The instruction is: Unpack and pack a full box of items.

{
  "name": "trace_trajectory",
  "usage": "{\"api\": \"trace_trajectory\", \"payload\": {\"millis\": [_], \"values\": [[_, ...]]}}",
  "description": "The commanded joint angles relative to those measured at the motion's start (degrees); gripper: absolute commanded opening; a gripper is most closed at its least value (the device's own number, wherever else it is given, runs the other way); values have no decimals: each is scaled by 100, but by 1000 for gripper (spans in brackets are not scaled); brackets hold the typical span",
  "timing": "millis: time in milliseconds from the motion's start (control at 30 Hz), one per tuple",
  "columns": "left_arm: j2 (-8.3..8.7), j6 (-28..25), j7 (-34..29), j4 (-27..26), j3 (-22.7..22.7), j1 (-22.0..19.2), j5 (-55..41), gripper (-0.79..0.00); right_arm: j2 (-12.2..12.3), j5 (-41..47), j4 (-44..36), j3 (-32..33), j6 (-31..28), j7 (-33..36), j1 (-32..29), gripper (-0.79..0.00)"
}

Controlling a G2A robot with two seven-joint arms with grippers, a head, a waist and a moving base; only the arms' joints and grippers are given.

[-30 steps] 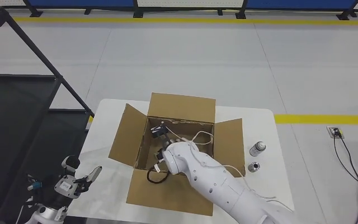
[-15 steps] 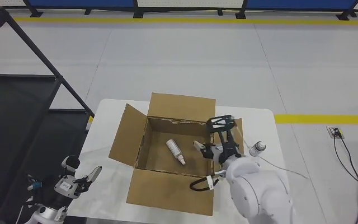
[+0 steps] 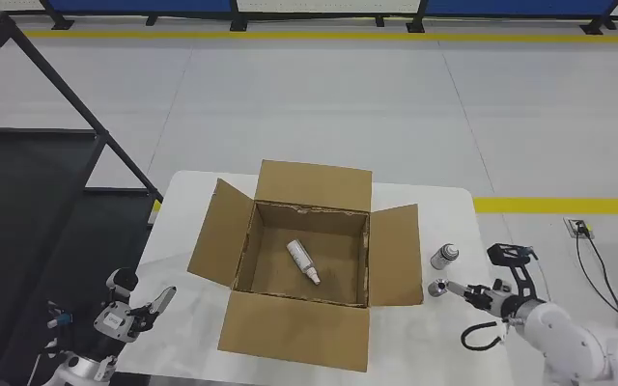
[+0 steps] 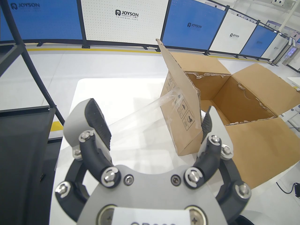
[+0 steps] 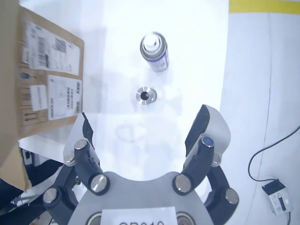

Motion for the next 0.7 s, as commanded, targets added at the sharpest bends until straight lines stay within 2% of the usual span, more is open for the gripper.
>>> {"api": "trace_trajectory", "payload": {"millis": [0,167,367,667], "values": [[0,0,-1,0,0,0,0,0,31,-215,410,-159,-133,-3,167,0],[0,0,-1,0,0,0,0,0,59,-618,1099,-628,-29,-145,534,0],[0,0,-1,0,0,0,0,0,88,-818,1516,-999,53,-127,878,0],[0,0,-1,0,0,0,0,0,130,-834,1965,-1299,91,-129,1160,-262]]}}
